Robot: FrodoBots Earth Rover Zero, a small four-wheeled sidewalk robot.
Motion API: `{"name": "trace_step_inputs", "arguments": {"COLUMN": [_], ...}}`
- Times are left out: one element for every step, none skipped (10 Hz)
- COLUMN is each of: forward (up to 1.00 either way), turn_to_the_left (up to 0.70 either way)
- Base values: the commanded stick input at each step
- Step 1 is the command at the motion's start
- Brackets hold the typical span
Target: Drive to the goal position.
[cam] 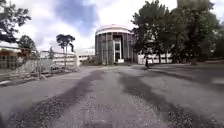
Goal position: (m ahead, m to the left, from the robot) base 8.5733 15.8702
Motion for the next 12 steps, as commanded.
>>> {"name": "trace_step_inputs", "arguments": {"forward": [0.7, 0.7, 0.7, 0.7, 0.7, 0.7, 0.7, 0.7, 0.7, 0.7, 0.7, 0.7], "turn_to_the_left": [0.0, 0.0, 0.0, 0.0, 0.0, 0.0, 0.0, 0.0, 0.0, 0.0, 0.0, 0.0]}}
